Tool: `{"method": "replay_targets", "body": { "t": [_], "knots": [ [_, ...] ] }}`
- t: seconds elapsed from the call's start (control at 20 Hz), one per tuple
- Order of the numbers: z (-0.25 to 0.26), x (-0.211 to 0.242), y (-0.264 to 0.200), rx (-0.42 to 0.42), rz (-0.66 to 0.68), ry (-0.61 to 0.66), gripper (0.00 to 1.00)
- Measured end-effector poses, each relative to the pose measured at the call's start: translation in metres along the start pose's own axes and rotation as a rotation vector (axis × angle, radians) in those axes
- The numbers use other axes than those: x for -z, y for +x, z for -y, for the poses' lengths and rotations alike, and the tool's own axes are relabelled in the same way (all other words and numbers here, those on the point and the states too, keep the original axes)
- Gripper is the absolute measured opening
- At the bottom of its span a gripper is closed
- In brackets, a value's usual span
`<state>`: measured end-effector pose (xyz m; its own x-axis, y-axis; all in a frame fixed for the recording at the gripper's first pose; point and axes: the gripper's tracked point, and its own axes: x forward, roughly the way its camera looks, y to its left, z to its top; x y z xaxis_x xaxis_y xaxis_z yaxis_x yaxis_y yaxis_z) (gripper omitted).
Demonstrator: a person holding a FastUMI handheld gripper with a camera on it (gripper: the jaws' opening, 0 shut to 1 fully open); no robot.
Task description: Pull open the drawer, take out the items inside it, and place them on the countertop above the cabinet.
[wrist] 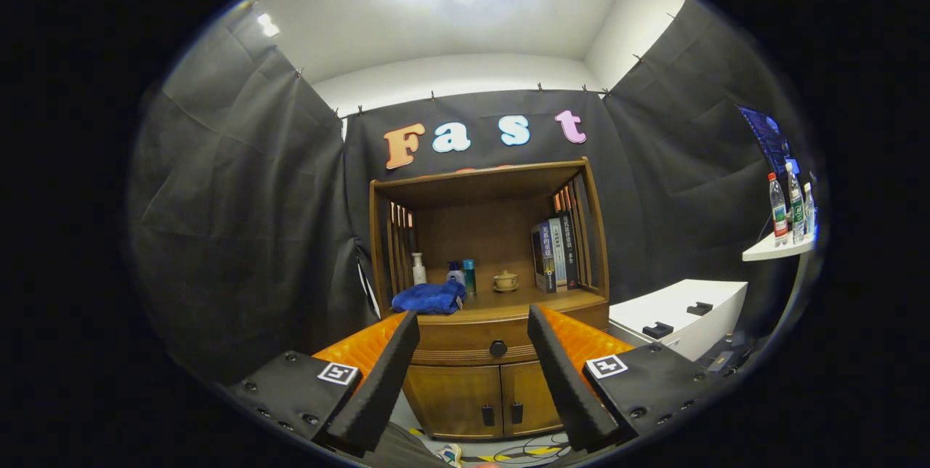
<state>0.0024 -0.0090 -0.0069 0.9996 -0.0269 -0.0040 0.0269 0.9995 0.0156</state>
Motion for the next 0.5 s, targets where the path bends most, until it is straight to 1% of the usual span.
{"method": "replay_targets", "body": {
  "t": [0.2, 0.25, 0.35, 0.5],
  "knots": [
    [0.010, -0.017, 0.025, 0.015, 0.028, -0.016, 0.98],
    [0.019, -0.029, 0.043, 0.036, 0.056, -0.035, 0.98],
    [0.023, -0.037, 0.082, 0.054, 0.083, -0.040, 0.98],
    [0.032, -0.017, 0.146, 0.087, 0.067, -0.065, 0.98]
  ]
}}
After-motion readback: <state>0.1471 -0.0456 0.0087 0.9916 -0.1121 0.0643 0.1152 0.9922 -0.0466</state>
